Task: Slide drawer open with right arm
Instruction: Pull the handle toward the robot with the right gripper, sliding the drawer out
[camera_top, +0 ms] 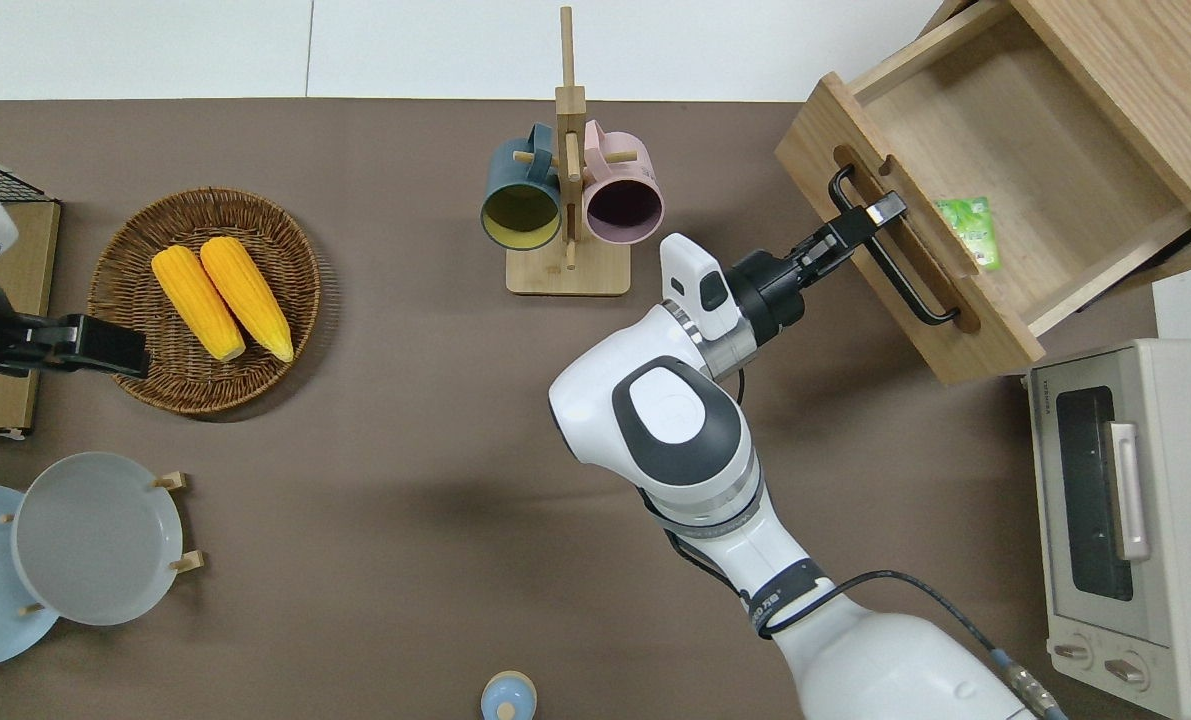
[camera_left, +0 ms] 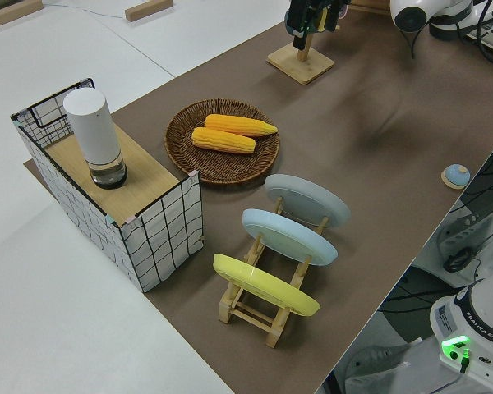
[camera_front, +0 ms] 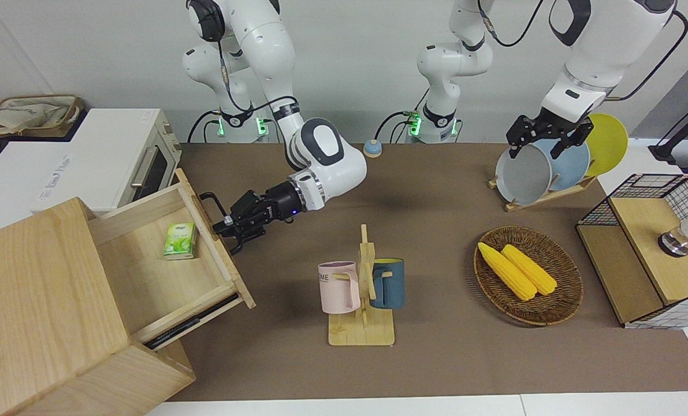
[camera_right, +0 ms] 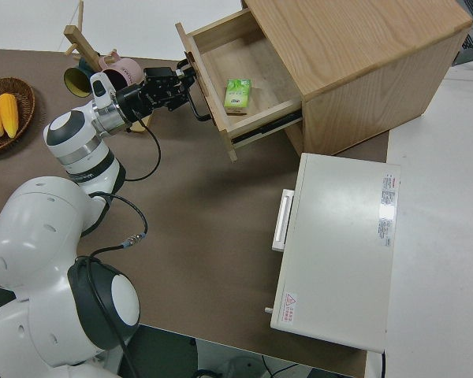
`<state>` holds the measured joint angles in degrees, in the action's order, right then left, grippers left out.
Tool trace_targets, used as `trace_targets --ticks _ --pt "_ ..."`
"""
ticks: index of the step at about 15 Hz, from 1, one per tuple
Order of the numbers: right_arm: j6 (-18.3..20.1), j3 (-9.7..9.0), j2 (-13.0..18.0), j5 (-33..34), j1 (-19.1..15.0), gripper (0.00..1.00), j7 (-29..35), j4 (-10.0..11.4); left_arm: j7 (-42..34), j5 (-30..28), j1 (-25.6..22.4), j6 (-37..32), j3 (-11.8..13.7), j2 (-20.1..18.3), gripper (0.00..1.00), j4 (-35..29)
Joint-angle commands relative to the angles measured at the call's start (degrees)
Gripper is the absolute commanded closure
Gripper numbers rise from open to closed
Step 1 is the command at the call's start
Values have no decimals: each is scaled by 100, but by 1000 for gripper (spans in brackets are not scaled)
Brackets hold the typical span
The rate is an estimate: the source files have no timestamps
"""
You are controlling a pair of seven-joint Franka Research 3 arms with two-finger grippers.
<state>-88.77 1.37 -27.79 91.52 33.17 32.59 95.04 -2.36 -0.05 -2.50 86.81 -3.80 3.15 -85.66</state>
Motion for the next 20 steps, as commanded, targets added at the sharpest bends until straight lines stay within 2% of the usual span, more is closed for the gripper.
trace_targets --ticks 1,5,8,10,14,15,16,17,18,20 --pt "-246 -84 -34 -346 207 1000 -24 -126 60 102 39 -103 2 -25 7 49" --pt "-193 -84 -52 -530 418 1000 -33 -135 60 102 39 -103 2 -25 7 58" --pt "44 -84 -60 -539 576 1000 -33 -135 60 102 39 -103 2 -25 7 58" --pt "53 -84 -60 -539 707 1000 -33 -143 60 102 39 -103 2 -25 7 58" --pt "247 -84 -60 -696 796 1000 -42 -152 60 102 39 -103 2 -25 7 49" --pt "255 -84 -60 -706 796 955 -42 -161 60 102 39 -103 2 -25 7 49" --pt "255 -84 -60 -697 805 834 -33 -161 60 102 39 -103 2 -25 7 49" --pt "247 -84 -60 -663 796 659 -33 -161 60 102 39 -103 2 -25 7 58" --pt "247 -84 -69 -654 779 7 2 -161 60 102 39 -103 2 -25 7 58" --pt "212 -84 -69 -636 770 15 11 -161 60 102 39 -103 2 -25 7 58"
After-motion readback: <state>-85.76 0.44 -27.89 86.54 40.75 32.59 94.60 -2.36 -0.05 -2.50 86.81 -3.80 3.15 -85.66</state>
